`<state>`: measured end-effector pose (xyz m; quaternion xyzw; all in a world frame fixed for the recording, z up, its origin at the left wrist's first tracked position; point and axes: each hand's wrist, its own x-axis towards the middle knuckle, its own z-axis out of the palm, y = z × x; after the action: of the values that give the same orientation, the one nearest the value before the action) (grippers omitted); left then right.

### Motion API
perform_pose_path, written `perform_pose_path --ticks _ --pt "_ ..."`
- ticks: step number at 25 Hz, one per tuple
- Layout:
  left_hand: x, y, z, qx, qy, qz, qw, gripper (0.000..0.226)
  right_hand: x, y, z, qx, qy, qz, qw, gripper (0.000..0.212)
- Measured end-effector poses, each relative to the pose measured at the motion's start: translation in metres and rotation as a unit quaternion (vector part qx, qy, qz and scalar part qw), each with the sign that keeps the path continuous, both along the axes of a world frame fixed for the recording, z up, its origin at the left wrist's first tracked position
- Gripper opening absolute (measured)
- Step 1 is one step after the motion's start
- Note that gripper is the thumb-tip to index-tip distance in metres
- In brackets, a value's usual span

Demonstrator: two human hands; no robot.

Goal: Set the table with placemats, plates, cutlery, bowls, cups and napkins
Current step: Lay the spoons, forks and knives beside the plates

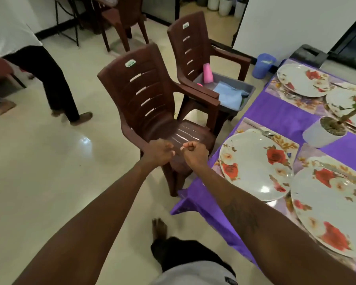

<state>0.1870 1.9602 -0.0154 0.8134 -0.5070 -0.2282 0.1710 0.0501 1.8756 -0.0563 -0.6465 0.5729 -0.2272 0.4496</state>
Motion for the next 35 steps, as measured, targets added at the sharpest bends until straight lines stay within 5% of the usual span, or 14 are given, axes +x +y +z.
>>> perform_pose_path --ticks 10,16,24,35 --pt "0.181 -0.061 0.0 0.032 0.036 -0.053 0.997 0.035 0.176 -0.048 0.012 0.02 0.049 0.007 0.999 0.006" --pt "0.296 -0.122 -0.002 0.028 0.009 -0.191 0.981 0.035 0.271 -0.085 0.005 -0.003 0.083 -0.079 0.993 0.014" --pt "0.418 -0.232 0.036 -0.009 -0.009 -0.342 0.94 0.047 0.389 -0.135 0.027 0.0 0.055 -0.258 0.965 0.013" --pt "0.465 -0.426 0.038 -0.042 -0.035 -0.531 0.846 0.022 0.461 -0.281 0.004 -0.019 0.021 -0.438 0.899 0.014"
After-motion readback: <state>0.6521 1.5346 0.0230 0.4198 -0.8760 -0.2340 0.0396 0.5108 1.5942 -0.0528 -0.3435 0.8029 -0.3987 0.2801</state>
